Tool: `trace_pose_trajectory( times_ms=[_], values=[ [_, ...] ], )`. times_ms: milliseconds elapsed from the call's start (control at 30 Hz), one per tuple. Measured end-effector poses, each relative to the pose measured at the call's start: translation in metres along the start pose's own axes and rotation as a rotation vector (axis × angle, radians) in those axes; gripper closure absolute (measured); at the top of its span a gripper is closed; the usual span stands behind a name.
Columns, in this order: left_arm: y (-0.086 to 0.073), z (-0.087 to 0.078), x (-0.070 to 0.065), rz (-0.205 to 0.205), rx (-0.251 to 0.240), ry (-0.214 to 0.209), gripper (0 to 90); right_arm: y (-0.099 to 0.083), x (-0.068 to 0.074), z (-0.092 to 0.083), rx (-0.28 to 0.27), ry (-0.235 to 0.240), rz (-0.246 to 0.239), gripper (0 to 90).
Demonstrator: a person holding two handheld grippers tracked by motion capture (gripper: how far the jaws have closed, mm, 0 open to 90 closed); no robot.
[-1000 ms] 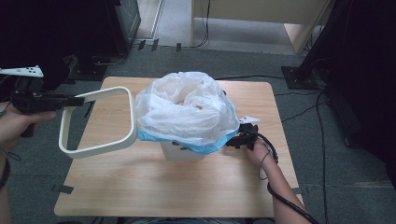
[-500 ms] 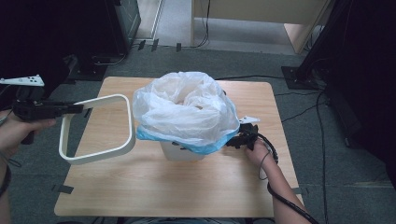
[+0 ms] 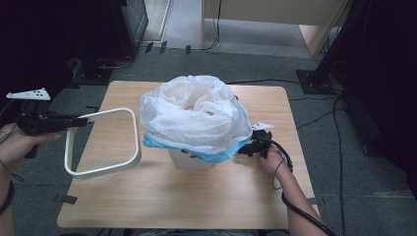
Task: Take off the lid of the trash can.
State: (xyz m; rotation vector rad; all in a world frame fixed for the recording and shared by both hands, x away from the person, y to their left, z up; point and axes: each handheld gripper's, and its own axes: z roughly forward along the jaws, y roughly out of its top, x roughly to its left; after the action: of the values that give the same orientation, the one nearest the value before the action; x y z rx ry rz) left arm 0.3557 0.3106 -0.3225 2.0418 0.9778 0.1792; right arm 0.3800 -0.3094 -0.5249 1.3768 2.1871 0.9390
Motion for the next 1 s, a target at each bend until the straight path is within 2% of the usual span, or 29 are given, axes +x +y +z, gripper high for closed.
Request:
trace_pose_trajectory(
  times_ms=[500,1000],
  values=[
    [-0.018,0.027,0.004,0.015,0.03,-0.004,73.6,0.0,0.0,0.0,-0.001,0.0,-0.001,0.0],
    [-0.026,0.06,0.004,0.004,0.035,-0.029,73.1,0.0,0.0,0.0,0.0,0.0,-0.001,0.0]
  ],
)
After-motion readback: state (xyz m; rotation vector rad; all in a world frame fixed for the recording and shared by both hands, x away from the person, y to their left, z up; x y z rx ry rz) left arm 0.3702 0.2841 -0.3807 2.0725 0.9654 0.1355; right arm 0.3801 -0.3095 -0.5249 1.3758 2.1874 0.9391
